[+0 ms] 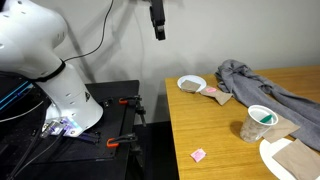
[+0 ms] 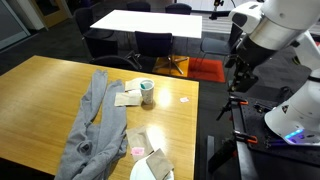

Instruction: Take the green marker out of the cup and set it on the table

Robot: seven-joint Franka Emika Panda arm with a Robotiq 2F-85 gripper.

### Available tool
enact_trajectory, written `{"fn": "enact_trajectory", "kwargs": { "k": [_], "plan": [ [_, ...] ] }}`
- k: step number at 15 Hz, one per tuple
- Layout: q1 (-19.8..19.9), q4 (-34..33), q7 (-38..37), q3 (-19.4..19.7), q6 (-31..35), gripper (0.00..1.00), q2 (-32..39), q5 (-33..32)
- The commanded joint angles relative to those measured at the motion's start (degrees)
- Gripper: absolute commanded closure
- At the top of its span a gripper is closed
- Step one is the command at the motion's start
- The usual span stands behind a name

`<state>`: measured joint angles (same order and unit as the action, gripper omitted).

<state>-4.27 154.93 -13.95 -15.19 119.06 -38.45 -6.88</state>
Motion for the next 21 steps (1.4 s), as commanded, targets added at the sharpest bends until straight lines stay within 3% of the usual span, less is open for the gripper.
{"fn": "enact_trajectory", "kwargs": {
  "k": [1,5,15,21],
  "plan": [
    [1.82,-5.78,0.88,3.07,1.68,0.00,4.72,-1.49],
    [4.18,-12.37,0.18,5.06,4.01,0.00,10.77,-3.10],
    [5.76,-24.14,-0.24,9.05,19.59,0.00,29.19,-4.37],
    [5.62,-29.77,1.44,12.88,22.16,0.00,39.93,-3.57]
  ]
}}
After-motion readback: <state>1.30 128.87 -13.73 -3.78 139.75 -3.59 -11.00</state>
